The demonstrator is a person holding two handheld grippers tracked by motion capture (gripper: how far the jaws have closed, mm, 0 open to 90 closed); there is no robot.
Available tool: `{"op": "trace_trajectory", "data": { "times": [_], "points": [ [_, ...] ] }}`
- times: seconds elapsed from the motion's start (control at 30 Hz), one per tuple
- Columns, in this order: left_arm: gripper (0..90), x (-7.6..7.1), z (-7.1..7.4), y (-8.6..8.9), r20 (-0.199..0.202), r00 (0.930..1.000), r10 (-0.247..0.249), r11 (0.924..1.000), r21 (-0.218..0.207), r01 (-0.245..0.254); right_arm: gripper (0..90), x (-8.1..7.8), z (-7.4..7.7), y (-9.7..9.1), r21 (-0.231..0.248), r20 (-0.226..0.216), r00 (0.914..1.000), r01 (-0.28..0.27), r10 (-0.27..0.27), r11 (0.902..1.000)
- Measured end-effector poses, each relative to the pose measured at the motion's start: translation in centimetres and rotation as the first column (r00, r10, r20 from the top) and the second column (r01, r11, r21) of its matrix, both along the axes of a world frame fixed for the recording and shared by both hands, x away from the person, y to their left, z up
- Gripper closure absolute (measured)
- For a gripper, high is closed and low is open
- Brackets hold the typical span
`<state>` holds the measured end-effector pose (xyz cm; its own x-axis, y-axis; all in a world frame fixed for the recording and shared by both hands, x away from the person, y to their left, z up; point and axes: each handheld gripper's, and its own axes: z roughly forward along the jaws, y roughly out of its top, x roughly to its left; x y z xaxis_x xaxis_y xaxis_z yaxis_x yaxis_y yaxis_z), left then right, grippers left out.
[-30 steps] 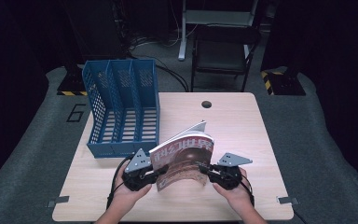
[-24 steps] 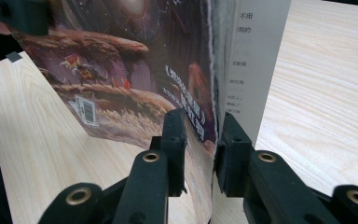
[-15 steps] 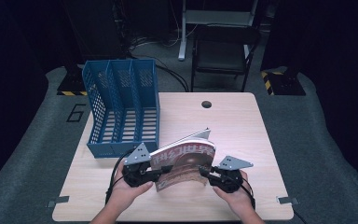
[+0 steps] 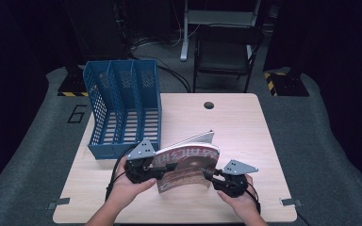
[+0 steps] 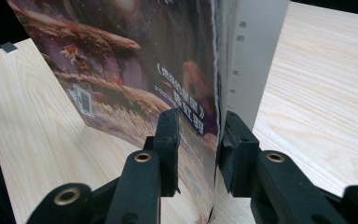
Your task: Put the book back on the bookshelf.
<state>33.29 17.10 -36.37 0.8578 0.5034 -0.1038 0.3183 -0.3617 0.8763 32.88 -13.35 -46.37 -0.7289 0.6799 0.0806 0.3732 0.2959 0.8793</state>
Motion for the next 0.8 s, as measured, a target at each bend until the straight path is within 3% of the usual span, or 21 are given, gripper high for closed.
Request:
{"op": "trace_trajectory", "data": {
  "times": [0.13, 0.27, 0.43, 0.67, 0.73, 0.8],
  "points": [
    [65.3, 0.1, 0.9, 0.1, 0.003, 1.0000, 0.004, 1.0000, -0.006, -0.004, 67.6, 0.1, -0.1, -0.1, 0.011, -0.001, 1.0000, 0.002, -0.002, 0.9999],
    [65.4, 0.3, 1.9, -0.2, 0.011, 0.9999, -0.009, 0.9992, 0.039, 0.008, 65.9, 0.2, -0.2, -0.1, 0.011, 0.001, 1.0000, 0.003, -0.003, 0.9999],
    [65.8, 0.4, 3.1, -1.1, 0.011, 0.9992, -0.039, 0.9919, 0.121, 0.037, 64.1, 0.2, -0.2, -0.2, 0.017, -0.008, 1.0000, 0.005, -0.005, 0.9998],
    [68.6, 0.6, 3.9, -1.6, -0.003, 0.9988, -0.048, 0.9846, 0.168, 0.048, 63.9, 0.4, -0.2, -0.3, 0.023, -0.015, 0.9998, 0.009, -0.009, 0.9997],
    [69.7, 0.5, 4.0, -1.8, -0.001, 0.9992, -0.041, 0.9857, 0.164, 0.040, 64.0, 0.4, -0.2, -0.3, 0.031, -0.021, 0.9997, 0.016, -0.015, 0.9994],
    [70.2, 0.7, 4.2, -2.1, -0.006, 0.9989, -0.046, 0.9808, 0.189, 0.047, 64.0, 0.5, -0.2, -0.3, 0.040, -0.020, 0.9998, 0.006, -0.005, 0.9992]
  ]
}}
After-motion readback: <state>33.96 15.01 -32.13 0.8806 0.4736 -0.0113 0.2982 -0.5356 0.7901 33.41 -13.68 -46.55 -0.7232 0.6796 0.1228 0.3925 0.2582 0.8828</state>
